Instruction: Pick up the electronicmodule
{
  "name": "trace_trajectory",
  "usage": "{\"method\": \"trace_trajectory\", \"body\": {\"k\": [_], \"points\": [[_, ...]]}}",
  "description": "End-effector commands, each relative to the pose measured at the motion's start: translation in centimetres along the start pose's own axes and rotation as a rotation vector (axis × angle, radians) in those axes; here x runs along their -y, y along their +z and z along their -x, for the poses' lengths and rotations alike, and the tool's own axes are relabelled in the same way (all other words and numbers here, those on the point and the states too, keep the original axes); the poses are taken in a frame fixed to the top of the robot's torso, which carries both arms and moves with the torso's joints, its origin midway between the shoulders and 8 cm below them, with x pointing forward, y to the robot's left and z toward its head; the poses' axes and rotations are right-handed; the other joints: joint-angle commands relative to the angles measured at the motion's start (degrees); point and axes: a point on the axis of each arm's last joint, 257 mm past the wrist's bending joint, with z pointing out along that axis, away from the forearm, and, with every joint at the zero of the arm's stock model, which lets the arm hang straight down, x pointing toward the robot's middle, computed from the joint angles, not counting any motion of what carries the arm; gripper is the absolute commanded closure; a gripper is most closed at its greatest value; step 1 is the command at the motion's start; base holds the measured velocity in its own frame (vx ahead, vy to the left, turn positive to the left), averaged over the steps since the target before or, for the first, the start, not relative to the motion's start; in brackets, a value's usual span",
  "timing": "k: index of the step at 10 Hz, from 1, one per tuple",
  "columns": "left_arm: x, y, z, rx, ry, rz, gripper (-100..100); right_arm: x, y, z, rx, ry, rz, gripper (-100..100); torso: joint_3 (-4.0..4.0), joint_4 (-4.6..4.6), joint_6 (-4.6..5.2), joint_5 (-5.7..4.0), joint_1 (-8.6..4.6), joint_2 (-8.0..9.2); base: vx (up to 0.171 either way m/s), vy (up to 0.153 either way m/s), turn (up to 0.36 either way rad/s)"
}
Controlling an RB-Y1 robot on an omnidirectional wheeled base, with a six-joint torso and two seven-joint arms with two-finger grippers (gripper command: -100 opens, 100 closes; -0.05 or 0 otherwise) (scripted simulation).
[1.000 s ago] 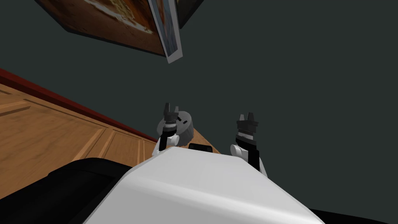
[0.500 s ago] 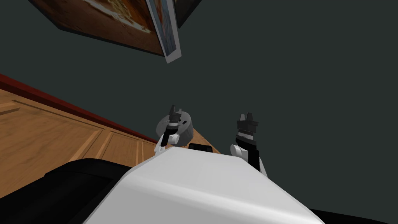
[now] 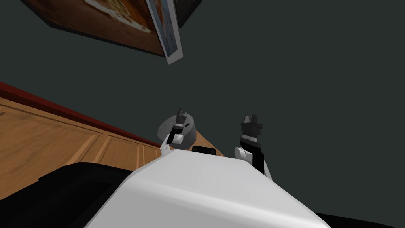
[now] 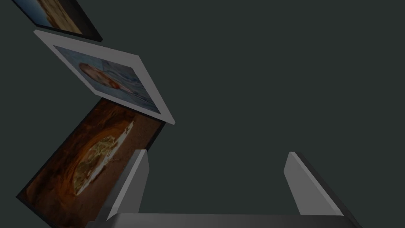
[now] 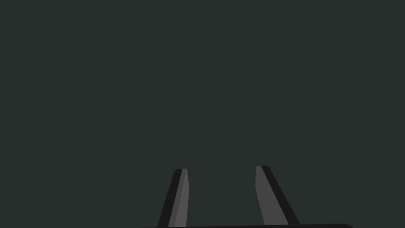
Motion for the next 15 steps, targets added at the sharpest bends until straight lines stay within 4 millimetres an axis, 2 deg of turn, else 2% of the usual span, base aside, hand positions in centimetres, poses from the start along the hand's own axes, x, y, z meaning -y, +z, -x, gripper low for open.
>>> {"method": "trace_trajectory", "body": {"k": [1, 2, 4, 6, 7, 8, 9, 10, 11, 12, 15], "points": [[-2.4, 0.3, 0.6, 0.007, -0.032, 0.058, -100, 0.0, 0.0, 0.0, 0.0, 0.0, 0.0, 0, 0.0, 0.0, 0.0, 0.0, 0.0, 0.0, 0.008, -0.002, -0.04], [-2.7, 0.3, 0.7, 0.009, -0.031, 0.064, -100, 0.0, 0.0, 0.0, 0.0, 0.0, 0.0, 0, 0.0, 0.0, 0.01, 0.0, 0.0, -0.01, 0.008, 0.0, -0.021], [-5.8, 1.1, 1.6, 0.022, -0.091, 0.142, -100, 0.0, 0.0, 0.0, 0.0, 0.0, 0.0, 0, 0.0, 0.0, 0.01, 0.0, 0.01, -0.01, 0.009, 0.001, -0.045], [-9.0, 0.9, 2.6, 0.043, -0.12, 0.218, -100, 0.0, 0.0, 0.0, 0.0, 0.0, 0.0, 0, -0.01, 0.0, 0.0, 0.0, 0.01, -0.02, 0.01, 0.001, -0.035], [-9.4, 0.7, 2.7, 0.046, -0.119, 0.229, -100, 0.0, 0.0, 0.0, 0.0, 0.0, 0.0, 0, -0.01, 0.0, 0.0, 0.0, 0.0, -0.02, 0.008, 0.002, -0.021], [-11.5, 0.8, 3.4, 0.062, -0.149, 0.278, -100, 0.0, 0.0, 0.0, 0.0, 0.0, 0.0, 0, 0.0, 0.0, 0.0, 0.0, 0.01, -0.01, 0.008, 0.001, -0.039], [-11.7, 0.8, 3.4, 0.064, -0.149, 0.287, -100, 0.0, 0.0, 0.0, 0.0, 0.0, 0.0, 0, -0.01, 0.0, 0.01, 0.0, 0.01, -0.02, 0.008, 0.002, -0.023], [-13.7, 0.8, 4.1, 0.082, -0.18, 0.34, -100, 0.0, 0.0, 0.0, 0.0, 0.0, 0.0, 0, 0.0, 0.0, -0.01, 0.0, 0.01, 0.01, 0.009, 0.0, -0.042], [-14.0, 0.7, 4.2, 0.084, -0.179, 0.345, -100, 0.0, 0.0, 0.0, 0.0, 0.0, 0.0, 0, 0.0, 0.0, 0.0, 0.0, 0.0, 0.0, 0.007, 0.0, -0.028], [-15.6, 0.9, 4.8, 0.1, -0.211, 0.39, -100, 0.0, 0.0, 0.0, 0.0, 0.0, 0.0, 0, 0.0, 0.0, -0.01, -0.01, 0.0, 0.0, 0.009, 0.001, -0.043], [-18.1, 0.5, 5.8, 0.129, -0.24, 0.456, -100, 0.0, 0.0, 0.0, 0.0, 0.0, 0.0, 0, 0.0, 0.0, 0.0, -0.01, 0.0, 0.0, 0.007, 0.001, -0.031]]}}
